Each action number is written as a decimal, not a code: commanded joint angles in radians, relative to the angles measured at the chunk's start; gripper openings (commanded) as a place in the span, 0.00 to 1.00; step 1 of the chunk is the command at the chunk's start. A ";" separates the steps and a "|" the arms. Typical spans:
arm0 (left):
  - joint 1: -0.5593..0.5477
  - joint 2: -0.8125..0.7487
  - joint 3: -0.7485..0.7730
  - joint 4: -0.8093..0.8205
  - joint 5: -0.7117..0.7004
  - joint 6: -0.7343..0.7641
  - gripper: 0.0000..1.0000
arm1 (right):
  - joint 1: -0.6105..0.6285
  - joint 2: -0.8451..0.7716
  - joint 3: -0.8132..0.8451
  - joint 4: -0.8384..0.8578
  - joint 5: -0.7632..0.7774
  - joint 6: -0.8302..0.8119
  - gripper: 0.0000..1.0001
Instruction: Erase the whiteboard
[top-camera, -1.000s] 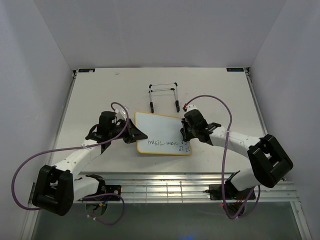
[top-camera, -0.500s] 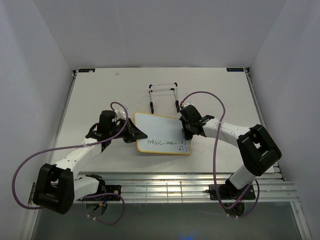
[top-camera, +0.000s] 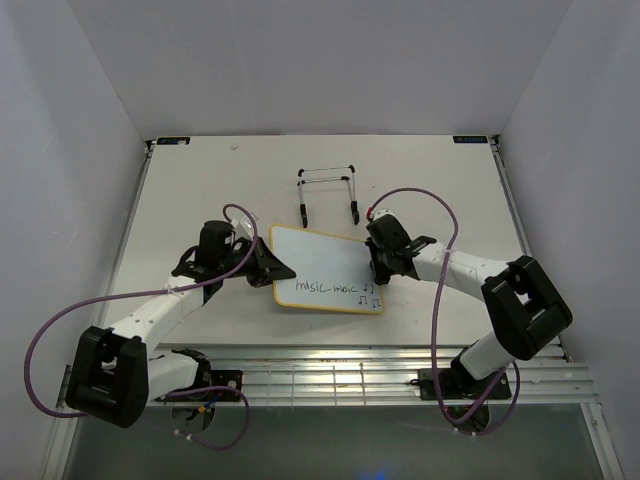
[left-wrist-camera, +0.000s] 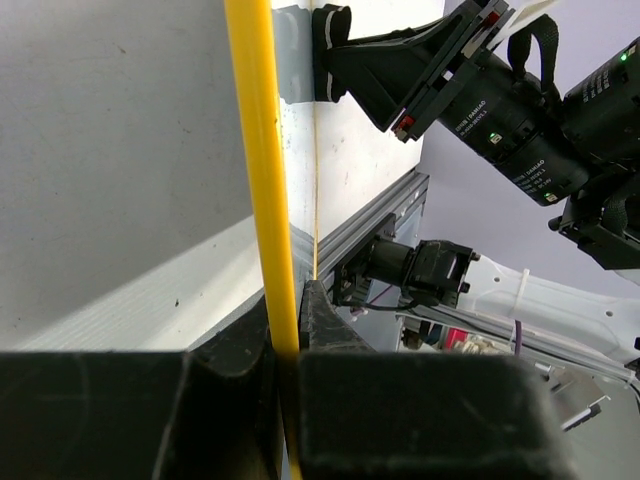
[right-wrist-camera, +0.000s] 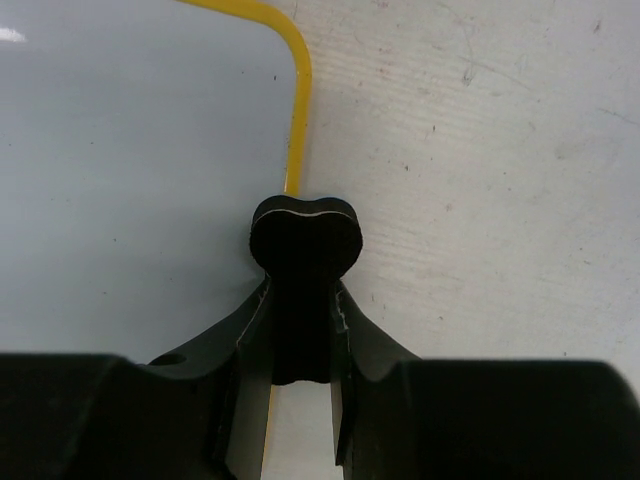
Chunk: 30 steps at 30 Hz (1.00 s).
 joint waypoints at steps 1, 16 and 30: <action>-0.014 0.001 0.007 0.013 -0.076 0.134 0.00 | 0.004 -0.014 -0.100 -0.137 -0.113 -0.035 0.08; -0.014 -0.019 -0.066 0.112 -0.048 0.120 0.00 | -0.002 -0.440 -0.099 -0.138 -0.012 0.096 0.08; -0.083 -0.091 -0.117 0.255 -0.192 -0.014 0.00 | 0.462 -0.445 -0.127 0.329 -0.071 0.166 0.08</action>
